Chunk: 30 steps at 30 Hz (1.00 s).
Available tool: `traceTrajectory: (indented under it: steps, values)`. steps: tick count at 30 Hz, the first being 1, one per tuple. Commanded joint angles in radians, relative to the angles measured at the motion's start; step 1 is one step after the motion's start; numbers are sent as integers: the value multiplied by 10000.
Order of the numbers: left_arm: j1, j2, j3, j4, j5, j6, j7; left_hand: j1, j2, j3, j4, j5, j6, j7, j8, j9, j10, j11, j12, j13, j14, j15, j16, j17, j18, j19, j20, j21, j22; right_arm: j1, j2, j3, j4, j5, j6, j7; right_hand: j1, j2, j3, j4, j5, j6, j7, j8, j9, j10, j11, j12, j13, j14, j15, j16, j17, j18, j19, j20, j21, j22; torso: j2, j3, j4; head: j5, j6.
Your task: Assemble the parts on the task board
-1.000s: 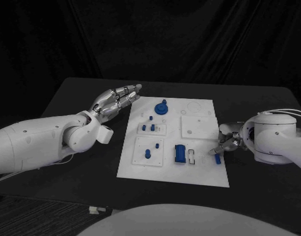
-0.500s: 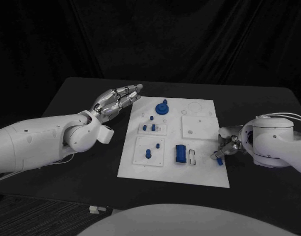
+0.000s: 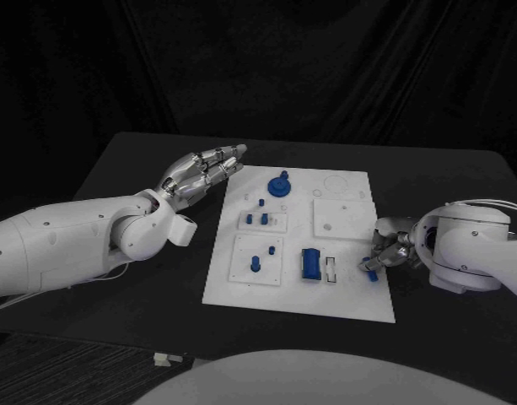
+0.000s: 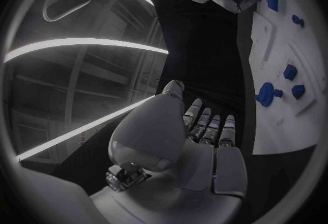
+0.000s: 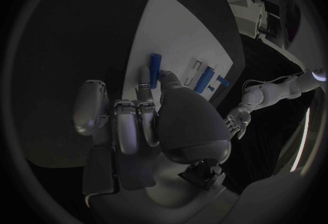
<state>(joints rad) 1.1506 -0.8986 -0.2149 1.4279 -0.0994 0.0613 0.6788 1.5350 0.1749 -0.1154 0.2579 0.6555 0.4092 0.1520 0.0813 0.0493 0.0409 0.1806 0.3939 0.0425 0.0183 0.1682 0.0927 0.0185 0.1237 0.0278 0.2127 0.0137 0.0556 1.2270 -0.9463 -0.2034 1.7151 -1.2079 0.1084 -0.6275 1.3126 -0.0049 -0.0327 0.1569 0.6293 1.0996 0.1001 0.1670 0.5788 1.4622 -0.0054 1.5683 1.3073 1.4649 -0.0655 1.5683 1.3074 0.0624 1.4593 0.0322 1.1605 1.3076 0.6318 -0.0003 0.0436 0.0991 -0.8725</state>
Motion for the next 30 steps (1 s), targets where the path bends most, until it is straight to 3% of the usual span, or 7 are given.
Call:
traceTrajectory:
  steps: [1,6,16,30]
  values:
    - [-13,3,10,17,7,132,981,97,-28,58,-24,58,50,342,38,5,14,-41,47,13,29,39,61,12,-71,2,56,55,9,-84,-90,-48,49,1802,-1104,-65,-877,-202,3381,-2661,-1,-383,-314,216,-627,1086,-26,25,2635,1059,-59,25,2634,155,35,41,-10,1599,3,-2,0,29,-2]
    - [-14,17,10,3,7,153,961,105,-27,70,-31,60,28,336,34,1,16,-28,58,14,29,45,61,12,-72,3,60,55,9,-80,-215,-46,95,3425,-1608,-1,-1440,-324,4188,-2909,91,-449,-304,385,-608,1086,-18,25,2635,1059,-56,25,2634,170,12,35,-77,1582,-6,-3,-2,24,-2]
    - [-16,27,10,-17,7,182,918,124,-26,113,-45,66,-5,305,37,-7,57,42,162,27,31,75,76,14,-76,6,83,56,11,-71,-275,-45,183,6124,-2103,102,-1892,-378,4438,-2968,-394,-537,-327,484,-632,1086,-32,25,2635,1059,-64,25,2634,167,23,33,-48,1586,-5,0,-1,17,-2]
    - [-18,19,10,-14,7,220,880,128,-33,139,-51,67,-15,314,46,-9,95,87,213,32,43,115,113,21,-92,6,105,55,7,-76,46,-46,336,6562,-2166,203,-2153,-345,4493,-2953,-911,-714,-305,494,-712,1086,-10,25,2635,1059,-46,25,2634,160,26,46,-4,1594,-9,-2,1,10,-2]
